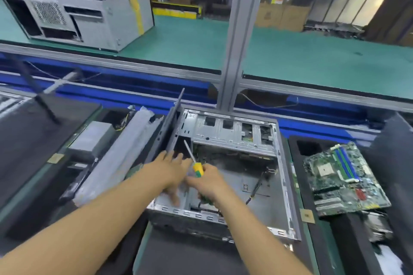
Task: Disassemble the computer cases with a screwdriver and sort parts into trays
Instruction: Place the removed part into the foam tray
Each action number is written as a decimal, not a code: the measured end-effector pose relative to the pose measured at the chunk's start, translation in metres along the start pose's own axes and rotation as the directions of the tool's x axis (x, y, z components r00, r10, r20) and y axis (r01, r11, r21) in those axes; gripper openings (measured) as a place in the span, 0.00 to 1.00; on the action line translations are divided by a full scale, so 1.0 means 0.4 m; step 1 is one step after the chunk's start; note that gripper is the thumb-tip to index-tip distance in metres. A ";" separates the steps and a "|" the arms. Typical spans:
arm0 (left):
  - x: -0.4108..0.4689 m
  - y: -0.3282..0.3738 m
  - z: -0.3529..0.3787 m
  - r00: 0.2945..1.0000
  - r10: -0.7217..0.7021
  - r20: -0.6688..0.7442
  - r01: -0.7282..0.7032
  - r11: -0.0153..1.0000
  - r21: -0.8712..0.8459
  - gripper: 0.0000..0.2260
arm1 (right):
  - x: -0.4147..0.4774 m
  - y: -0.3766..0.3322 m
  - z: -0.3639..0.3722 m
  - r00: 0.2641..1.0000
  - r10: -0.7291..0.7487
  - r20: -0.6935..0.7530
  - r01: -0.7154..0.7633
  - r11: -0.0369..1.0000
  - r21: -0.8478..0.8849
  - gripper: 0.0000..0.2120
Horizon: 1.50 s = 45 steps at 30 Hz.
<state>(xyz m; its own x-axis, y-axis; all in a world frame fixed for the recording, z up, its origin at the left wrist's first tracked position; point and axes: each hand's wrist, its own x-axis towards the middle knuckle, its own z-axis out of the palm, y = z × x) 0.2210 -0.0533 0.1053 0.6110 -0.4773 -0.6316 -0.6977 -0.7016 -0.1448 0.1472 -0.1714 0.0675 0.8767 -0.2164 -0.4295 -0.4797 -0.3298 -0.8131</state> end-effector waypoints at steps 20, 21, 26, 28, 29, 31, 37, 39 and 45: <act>0.015 -0.047 0.031 0.973 0.222 -0.060 -0.220 0.975 0.039 0.55 | 0.059 -0.001 0.048 0.994 -0.018 -0.103 0.031 0.991 0.132 0.03; 0.013 -0.053 0.037 0.969 0.234 -0.073 -0.231 0.972 0.042 0.54 | 0.055 0.002 0.050 0.994 -0.034 -0.108 0.047 0.992 0.117 0.03; -0.007 -0.072 0.032 0.958 0.284 -0.040 -0.284 0.959 -0.003 0.53 | 0.041 0.027 0.037 0.998 -0.060 0.020 0.058 0.994 0.094 0.16; -0.015 -0.063 0.032 0.960 0.280 -0.020 -0.280 0.960 -0.011 0.56 | 0.048 0.034 0.033 0.995 -0.065 0.080 0.056 0.992 0.110 0.20; -0.020 -0.053 0.041 0.964 0.265 -0.016 -0.265 0.964 0.008 0.58 | 0.052 0.038 0.032 0.993 -0.072 0.092 0.061 0.991 0.122 0.21; -0.029 -0.026 0.075 0.976 0.208 -0.059 -0.204 0.976 0.076 0.63 | 0.062 0.045 0.029 0.991 -0.091 0.099 0.077 0.988 0.137 0.20; -0.042 -0.010 0.206 0.894 0.200 -0.401 -0.166 0.979 0.119 0.58 | 0.084 0.059 0.022 0.967 -0.191 0.172 0.161 0.971 0.174 0.17; -0.054 -0.027 0.236 0.836 0.253 -0.487 -0.206 0.967 0.149 0.57 | 0.090 0.061 0.023 0.966 -0.200 0.161 0.169 0.967 0.188 0.15; -0.066 -0.027 0.292 0.747 0.274 -0.606 -0.175 0.960 0.218 0.51 | 0.089 0.054 0.025 0.970 -0.209 0.122 0.186 0.967 0.174 0.19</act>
<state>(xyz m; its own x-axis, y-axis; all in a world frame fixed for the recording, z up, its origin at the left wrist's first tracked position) 0.1687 0.0285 0.0346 0.4917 -0.8693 -0.0498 -0.8585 -0.4744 -0.1948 0.1684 -0.1771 0.0309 0.9550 -0.0287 -0.2951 -0.2948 -0.1990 -0.9346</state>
